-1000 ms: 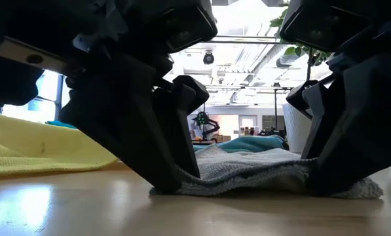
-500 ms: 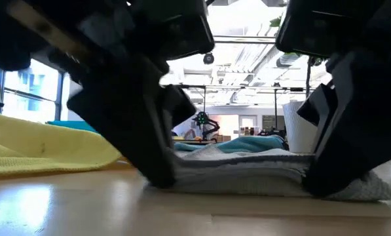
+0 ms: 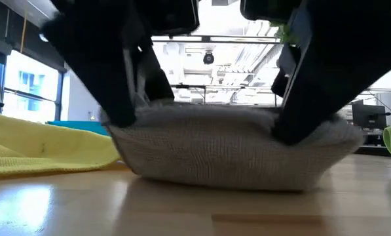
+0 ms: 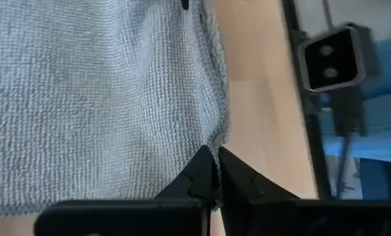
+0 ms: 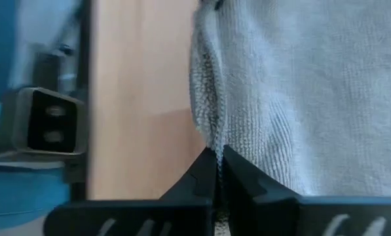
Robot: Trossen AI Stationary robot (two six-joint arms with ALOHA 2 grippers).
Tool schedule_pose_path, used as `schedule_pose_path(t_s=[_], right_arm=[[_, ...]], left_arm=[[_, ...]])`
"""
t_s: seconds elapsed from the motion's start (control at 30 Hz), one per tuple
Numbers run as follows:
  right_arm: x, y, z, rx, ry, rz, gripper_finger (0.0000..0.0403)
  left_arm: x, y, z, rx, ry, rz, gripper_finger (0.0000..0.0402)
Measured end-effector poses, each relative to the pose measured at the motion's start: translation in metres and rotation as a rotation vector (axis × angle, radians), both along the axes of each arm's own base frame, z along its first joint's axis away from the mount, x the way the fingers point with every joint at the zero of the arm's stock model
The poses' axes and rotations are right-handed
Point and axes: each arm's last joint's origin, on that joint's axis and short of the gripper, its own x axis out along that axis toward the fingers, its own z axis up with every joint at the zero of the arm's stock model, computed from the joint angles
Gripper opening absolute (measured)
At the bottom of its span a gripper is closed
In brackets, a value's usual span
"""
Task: Fold microfiber towels
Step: Fold the gray microfiber cloth
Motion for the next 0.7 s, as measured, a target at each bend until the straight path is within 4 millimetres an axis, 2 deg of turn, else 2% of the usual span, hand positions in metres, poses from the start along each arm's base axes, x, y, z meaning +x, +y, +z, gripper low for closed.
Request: schedule_pose_path(t_s=[0.27, 0.43, 0.57, 0.7], right_arm=[[0.005, -0.016, 0.005, -0.064, 0.109, -0.038, 0.0000], [0.006, -0.028, 0.017, -0.104, 0.141, -0.040, 0.0000], [0.006, -0.047, 0.029, -0.175, 0.155, -0.070, 0.0000], [0.007, -0.075, 0.037, -0.258, 0.191, -0.141, 0.0000]], left_arm=[[0.007, 0.025, 0.001, -0.001, 0.008, 0.069, 0.0003], [0.006, 0.040, 0.021, 0.010, -0.043, 0.091, 0.0003], [0.000, 0.057, 0.039, 0.118, -0.088, 0.120, 0.0003], [-0.004, 0.078, 0.048, 0.265, -0.095, 0.181, 0.0003]])
